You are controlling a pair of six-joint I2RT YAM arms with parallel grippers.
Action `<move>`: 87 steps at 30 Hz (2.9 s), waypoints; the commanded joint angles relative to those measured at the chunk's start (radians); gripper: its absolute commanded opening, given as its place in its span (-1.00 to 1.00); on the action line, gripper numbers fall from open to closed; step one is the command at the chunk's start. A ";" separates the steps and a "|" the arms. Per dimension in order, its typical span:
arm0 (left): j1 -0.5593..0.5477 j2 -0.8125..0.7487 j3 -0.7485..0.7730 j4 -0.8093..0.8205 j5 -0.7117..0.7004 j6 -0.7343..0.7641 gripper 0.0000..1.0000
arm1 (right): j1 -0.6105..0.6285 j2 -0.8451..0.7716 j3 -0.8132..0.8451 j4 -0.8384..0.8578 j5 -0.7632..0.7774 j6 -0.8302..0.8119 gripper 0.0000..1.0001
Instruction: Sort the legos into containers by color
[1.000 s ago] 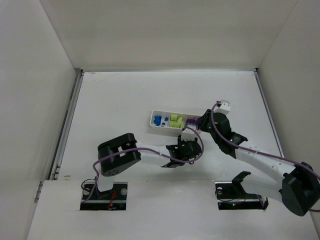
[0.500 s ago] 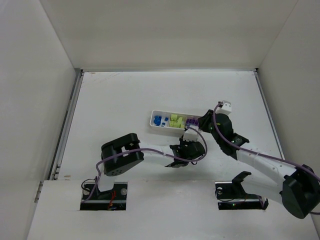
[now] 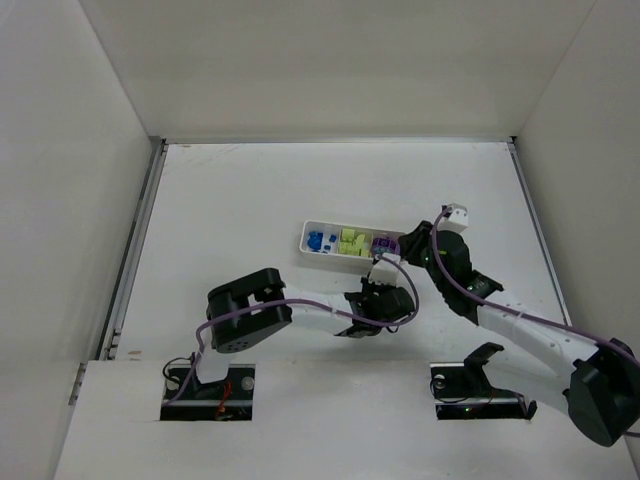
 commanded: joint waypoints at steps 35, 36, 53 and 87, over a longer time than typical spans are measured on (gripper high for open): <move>0.534 -0.332 -0.173 0.139 0.222 0.165 -0.42 | -0.141 -0.208 -0.145 0.095 0.103 0.091 0.16; 0.537 -0.341 -0.176 0.139 0.222 0.165 -0.37 | -0.156 -0.212 -0.151 0.095 0.100 0.097 0.17; 0.664 -0.888 -0.465 0.038 0.141 0.152 1.00 | -0.193 -0.194 -0.182 0.132 0.100 0.131 0.29; 0.865 -1.274 -0.823 -0.076 0.202 0.010 1.00 | -0.221 -0.008 -0.257 0.341 0.195 0.073 -0.02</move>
